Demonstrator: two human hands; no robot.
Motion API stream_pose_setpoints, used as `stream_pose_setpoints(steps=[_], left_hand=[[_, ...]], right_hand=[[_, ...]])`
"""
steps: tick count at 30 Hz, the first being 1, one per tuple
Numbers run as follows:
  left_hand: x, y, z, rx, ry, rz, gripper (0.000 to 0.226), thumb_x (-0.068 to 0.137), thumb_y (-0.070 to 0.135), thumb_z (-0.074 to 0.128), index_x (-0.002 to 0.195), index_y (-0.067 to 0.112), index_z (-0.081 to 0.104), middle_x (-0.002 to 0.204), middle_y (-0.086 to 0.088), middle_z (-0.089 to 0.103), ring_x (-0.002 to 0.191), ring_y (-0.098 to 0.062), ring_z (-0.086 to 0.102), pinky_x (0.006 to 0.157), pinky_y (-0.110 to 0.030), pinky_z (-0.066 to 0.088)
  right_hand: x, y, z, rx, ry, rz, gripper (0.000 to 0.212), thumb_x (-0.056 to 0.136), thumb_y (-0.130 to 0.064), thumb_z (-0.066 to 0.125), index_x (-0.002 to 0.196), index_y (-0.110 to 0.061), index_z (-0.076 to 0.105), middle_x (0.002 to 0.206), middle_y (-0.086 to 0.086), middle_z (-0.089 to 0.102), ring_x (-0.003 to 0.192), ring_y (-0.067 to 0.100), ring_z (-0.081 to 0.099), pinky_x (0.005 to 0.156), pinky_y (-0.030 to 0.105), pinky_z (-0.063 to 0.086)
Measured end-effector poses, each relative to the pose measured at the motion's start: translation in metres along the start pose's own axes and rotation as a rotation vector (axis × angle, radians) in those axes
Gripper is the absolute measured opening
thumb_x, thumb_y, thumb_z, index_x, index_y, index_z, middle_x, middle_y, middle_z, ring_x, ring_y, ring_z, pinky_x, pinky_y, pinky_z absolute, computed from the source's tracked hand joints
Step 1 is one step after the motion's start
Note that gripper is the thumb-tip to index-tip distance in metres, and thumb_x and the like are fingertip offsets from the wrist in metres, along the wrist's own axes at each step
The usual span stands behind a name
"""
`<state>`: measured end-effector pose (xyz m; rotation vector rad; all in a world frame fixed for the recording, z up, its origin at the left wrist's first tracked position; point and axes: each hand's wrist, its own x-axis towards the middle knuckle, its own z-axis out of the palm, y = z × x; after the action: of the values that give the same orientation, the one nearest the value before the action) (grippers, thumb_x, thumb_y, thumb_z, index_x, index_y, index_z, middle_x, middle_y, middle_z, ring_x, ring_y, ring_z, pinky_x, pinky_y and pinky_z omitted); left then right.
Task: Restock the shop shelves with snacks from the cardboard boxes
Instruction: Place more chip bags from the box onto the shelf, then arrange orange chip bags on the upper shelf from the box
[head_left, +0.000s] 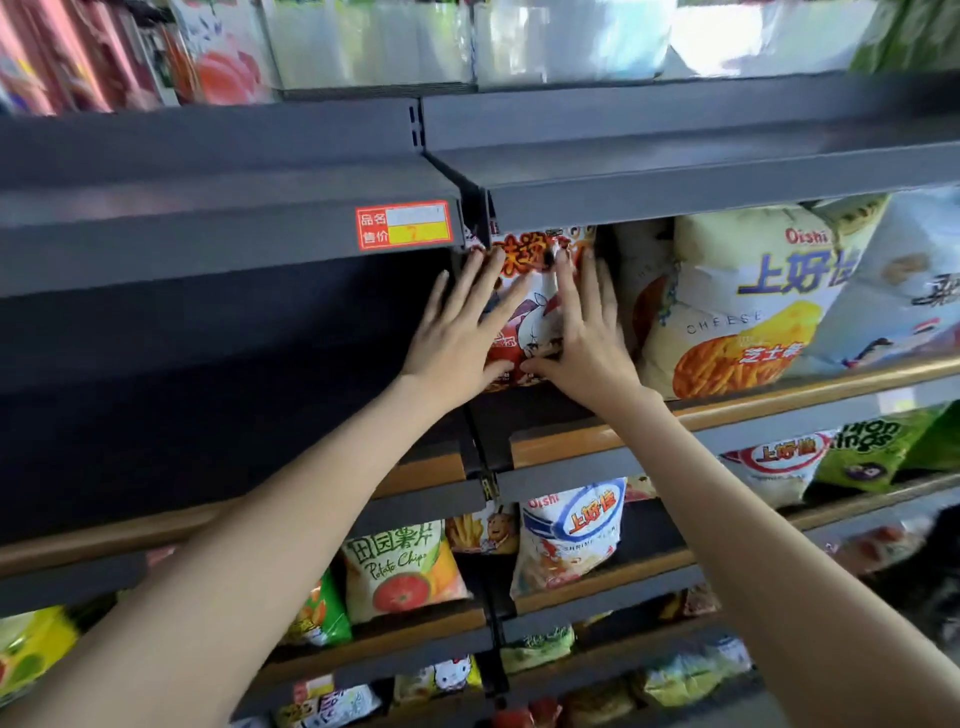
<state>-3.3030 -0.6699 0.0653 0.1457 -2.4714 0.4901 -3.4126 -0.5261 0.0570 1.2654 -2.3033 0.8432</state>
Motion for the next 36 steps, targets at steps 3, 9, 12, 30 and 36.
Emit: stream_pose_setpoints(steps=[3, 9, 12, 30, 36], left_hand=[[0.003, 0.002, 0.0, -0.023, -0.084, -0.051, 0.103, 0.083, 0.043, 0.069, 0.151, 0.025, -0.006, 0.161, -0.014, -0.004, 0.148, -0.032, -0.007, 0.117, -0.05, 0.003], [-0.014, 0.024, -0.018, -0.204, -0.022, -0.201, 0.09, 0.083, 0.031, 0.071, 0.154, 0.018, 0.015, 0.159, -0.023, 0.002, 0.146, -0.04, 0.001, 0.116, -0.053, 0.006], [-0.031, 0.042, -0.045, -0.478, 0.034, -0.464, 0.072, 0.091, 0.025, 0.062, 0.152, 0.017, 0.025, 0.158, -0.017, 0.015, 0.145, -0.035, 0.014, 0.117, -0.045, 0.015], [-0.428, 0.136, -0.148, -0.812, 0.112, -2.053, 0.017, 0.095, 0.014, 0.052, 0.089, 0.026, 0.062, 0.101, -0.01, 0.068, 0.088, -0.027, 0.065, 0.083, -0.043, 0.051], [-0.59, 0.124, -0.232, -0.615, 0.284, -2.354, 0.009, 0.095, 0.015, 0.055, 0.09, 0.017, 0.062, 0.093, -0.007, 0.066, 0.089, -0.027, 0.063, 0.08, -0.039, 0.052]], right_hand=[[-0.002, -0.003, -0.003, -0.089, -0.058, 0.009, 0.116, 0.078, -0.033, 0.077, 0.152, -0.026, -0.012, 0.161, 0.009, -0.014, 0.148, 0.033, -0.009, 0.115, 0.053, 0.018], [-0.017, -0.015, -0.006, 0.058, 0.066, 0.008, 0.082, 0.086, -0.017, 0.067, 0.152, -0.01, 0.02, 0.156, 0.023, 0.017, 0.143, 0.041, 0.015, 0.113, 0.053, 0.023], [-0.04, -0.034, -0.005, 0.255, 0.195, -0.025, 0.051, 0.089, -0.008, 0.059, 0.137, 0.001, 0.043, 0.137, 0.022, 0.046, 0.126, 0.035, 0.037, 0.105, 0.034, 0.03], [-0.28, -0.25, 0.089, 0.846, -0.938, 0.022, 0.01, 0.097, -0.019, 0.054, 0.097, -0.015, 0.062, 0.085, -0.005, 0.061, 0.076, 0.011, 0.057, 0.058, 0.014, 0.038], [-0.351, -0.381, 0.12, 0.786, -1.214, -0.016, 0.011, 0.098, -0.025, 0.052, 0.1, -0.018, 0.06, 0.091, -0.005, 0.059, 0.076, 0.004, 0.052, 0.059, 0.016, 0.037]])
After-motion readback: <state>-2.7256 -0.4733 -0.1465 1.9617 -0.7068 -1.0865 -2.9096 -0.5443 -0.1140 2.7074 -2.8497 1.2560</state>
